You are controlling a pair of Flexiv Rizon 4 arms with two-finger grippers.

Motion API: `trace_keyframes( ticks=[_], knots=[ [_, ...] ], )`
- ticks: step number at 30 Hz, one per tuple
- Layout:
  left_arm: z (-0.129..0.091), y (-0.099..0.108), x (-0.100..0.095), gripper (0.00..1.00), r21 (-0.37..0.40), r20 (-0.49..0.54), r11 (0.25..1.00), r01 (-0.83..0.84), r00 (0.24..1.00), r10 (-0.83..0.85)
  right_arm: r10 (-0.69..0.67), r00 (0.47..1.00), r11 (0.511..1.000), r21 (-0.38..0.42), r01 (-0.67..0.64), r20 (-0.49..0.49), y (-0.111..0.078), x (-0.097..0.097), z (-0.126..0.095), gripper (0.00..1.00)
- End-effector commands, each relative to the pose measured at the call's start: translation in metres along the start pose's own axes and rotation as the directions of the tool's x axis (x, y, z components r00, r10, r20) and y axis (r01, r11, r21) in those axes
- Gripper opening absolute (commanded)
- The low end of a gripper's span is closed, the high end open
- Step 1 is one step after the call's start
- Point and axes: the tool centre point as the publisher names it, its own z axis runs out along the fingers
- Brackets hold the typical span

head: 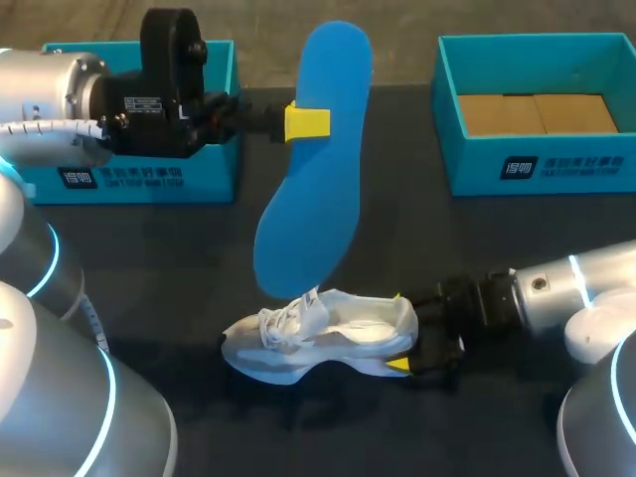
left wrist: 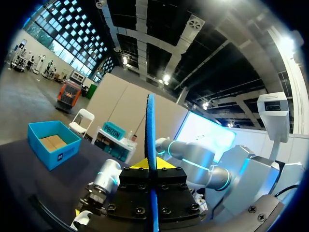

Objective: Take the shoe out of the shoebox, open the shoe tongue, remove and reinsert the insole, then place the shoe into the shoebox

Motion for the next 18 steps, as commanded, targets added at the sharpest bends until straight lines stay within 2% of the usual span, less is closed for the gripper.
trace_keyframes(
  ticks=[1,9,14,18],
  knots=[
    [0.000,0.001,0.000,0.00,0.002,0.000,1.000,0.000,1.000,0.000,0.020,1.000,0.988,0.156,-0.018,-0.015,0.014,0.004,-0.021,1.00],
    [0.000,0.001,0.000,0.00,0.002,0.000,1.000,0.000,1.000,0.000,0.062,0.998,0.915,0.400,-0.044,-0.032,0.026,0.003,-0.046,1.00],
    [0.000,0.001,0.000,0.00,0.002,0.000,1.000,0.000,1.000,0.000,0.070,0.997,0.851,0.523,-0.047,-0.024,0.032,-0.002,-0.055,1.00],
    [0.000,0.001,0.000,0.00,0.002,0.000,1.000,0.000,1.000,0.000,0.062,0.998,0.778,0.627,-0.036,-0.019,0.042,-0.004,-0.059,1.00]
  ],
)
